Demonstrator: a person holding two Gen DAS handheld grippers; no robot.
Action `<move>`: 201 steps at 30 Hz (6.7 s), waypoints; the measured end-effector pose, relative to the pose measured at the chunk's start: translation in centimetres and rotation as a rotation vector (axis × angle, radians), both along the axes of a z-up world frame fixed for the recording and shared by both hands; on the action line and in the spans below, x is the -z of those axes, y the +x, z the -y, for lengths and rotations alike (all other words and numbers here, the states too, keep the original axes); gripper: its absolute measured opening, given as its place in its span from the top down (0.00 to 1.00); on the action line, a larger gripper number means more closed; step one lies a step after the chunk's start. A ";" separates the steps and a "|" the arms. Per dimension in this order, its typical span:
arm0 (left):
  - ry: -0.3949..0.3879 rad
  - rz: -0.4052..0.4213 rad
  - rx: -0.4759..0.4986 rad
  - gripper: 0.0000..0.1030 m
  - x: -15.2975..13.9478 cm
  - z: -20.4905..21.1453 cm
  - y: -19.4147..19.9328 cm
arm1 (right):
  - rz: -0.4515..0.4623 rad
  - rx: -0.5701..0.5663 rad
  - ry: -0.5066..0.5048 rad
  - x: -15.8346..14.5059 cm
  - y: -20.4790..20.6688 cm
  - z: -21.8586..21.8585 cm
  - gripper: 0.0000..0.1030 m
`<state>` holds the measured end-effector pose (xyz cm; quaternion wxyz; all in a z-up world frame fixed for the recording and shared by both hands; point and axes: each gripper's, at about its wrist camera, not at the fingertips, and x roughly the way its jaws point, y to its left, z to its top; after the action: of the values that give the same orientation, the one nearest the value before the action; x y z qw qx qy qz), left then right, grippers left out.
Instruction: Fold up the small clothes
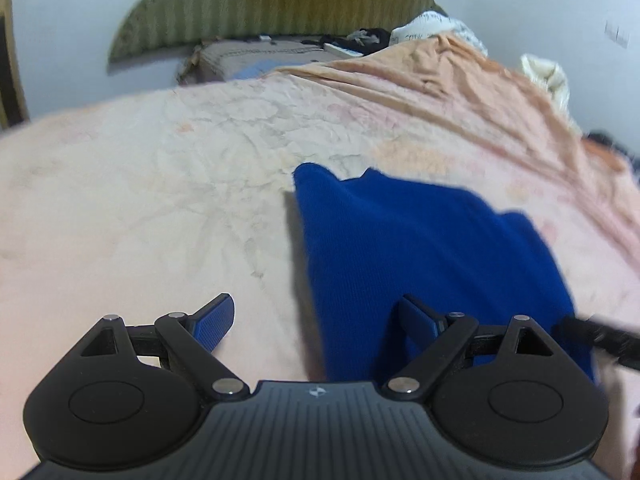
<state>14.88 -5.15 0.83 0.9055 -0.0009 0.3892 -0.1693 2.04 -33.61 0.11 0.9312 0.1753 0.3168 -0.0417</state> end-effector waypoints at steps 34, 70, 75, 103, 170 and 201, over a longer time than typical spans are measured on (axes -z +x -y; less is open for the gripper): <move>-0.026 -0.061 -0.038 0.08 1.3 0.8 5.1 | -0.040 -0.099 0.291 2.3 8.6 3.1 0.27; -0.176 0.010 0.241 0.14 -0.8 0.1 -1.9 | -0.025 -0.067 0.245 0.2 3.8 4.2 0.52; -0.232 -0.117 0.251 0.25 1.9 -1.6 -5.3 | -0.024 -0.058 0.266 1.1 -2.8 3.9 0.52; 0.221 0.104 0.102 0.10 1.5 3.2 -12.2 | -0.031 -0.067 -0.170 1.4 -4.9 -4.4 0.80; 0.255 0.018 -0.024 0.09 3.3 3.3 -14.9 | -0.005 -0.067 -0.199 1.2 -10.9 -7.8 0.05; 0.231 0.018 -0.026 0.09 3.0 2.8 -15.2 | 0.004 -0.104 -0.227 0.7 -11.4 -8.9 0.04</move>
<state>-0.33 -7.95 -2.15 0.9052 0.0998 0.3978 -0.1115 -9.31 -24.74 -0.56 0.9467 0.0522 0.3166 -0.0288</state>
